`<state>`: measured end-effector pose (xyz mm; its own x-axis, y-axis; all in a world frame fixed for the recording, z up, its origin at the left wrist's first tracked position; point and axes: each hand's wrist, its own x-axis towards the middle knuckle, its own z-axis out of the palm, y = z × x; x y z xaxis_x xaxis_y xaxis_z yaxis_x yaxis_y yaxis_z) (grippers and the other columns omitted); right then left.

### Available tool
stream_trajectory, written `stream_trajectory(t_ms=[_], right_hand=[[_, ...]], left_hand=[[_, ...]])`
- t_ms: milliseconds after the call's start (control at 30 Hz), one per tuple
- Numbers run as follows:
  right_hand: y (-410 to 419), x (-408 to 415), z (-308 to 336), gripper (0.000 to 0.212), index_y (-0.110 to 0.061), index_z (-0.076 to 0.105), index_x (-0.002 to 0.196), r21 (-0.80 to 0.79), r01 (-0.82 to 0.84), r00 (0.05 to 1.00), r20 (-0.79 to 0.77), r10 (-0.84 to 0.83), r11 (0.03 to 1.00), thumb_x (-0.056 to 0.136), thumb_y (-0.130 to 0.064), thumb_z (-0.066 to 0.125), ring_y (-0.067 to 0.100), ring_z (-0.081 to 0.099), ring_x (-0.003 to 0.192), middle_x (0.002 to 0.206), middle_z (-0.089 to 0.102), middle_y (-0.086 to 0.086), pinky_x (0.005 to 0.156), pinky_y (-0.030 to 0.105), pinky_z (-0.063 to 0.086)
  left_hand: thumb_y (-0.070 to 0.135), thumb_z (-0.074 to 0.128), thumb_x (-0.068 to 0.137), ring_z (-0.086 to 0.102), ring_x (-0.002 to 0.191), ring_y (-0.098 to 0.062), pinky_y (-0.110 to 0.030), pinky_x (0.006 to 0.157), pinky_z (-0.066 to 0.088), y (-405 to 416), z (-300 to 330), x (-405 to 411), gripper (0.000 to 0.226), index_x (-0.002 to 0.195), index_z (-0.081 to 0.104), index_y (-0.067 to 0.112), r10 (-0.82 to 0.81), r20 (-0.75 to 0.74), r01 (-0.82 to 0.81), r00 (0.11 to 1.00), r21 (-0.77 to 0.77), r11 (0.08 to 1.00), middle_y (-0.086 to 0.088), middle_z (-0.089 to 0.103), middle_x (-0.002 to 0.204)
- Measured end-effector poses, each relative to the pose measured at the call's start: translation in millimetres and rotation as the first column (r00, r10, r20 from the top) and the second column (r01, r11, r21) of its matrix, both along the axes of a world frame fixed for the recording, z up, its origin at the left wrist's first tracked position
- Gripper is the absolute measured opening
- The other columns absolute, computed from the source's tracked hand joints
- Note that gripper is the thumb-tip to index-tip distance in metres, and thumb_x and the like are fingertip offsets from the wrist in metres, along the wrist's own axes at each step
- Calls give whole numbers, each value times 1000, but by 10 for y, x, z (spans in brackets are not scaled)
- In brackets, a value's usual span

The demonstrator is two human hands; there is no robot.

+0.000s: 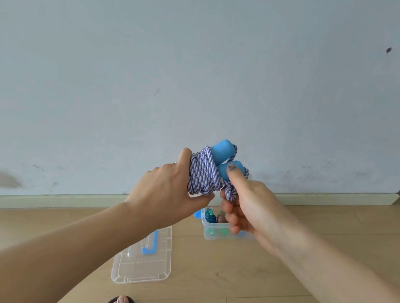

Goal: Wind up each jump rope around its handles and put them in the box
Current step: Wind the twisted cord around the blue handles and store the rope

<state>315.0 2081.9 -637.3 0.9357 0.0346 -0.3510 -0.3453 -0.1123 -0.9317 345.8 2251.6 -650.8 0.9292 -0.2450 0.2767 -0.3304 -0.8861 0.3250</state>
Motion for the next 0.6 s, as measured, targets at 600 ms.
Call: stream_trajectory(t_ms=[600], right_hand=[[-72,12,189,40,-10,45,74,-229,-109,937,301,177,967,106,-34,41,15,37,41,63,45,5,38,17,33]], left_hand=[[68,52,88,70,88,-22,-50,88,57,-90,190,2,46,124,44,41,-328,-438,-186,837,-791,583,2,68,101]])
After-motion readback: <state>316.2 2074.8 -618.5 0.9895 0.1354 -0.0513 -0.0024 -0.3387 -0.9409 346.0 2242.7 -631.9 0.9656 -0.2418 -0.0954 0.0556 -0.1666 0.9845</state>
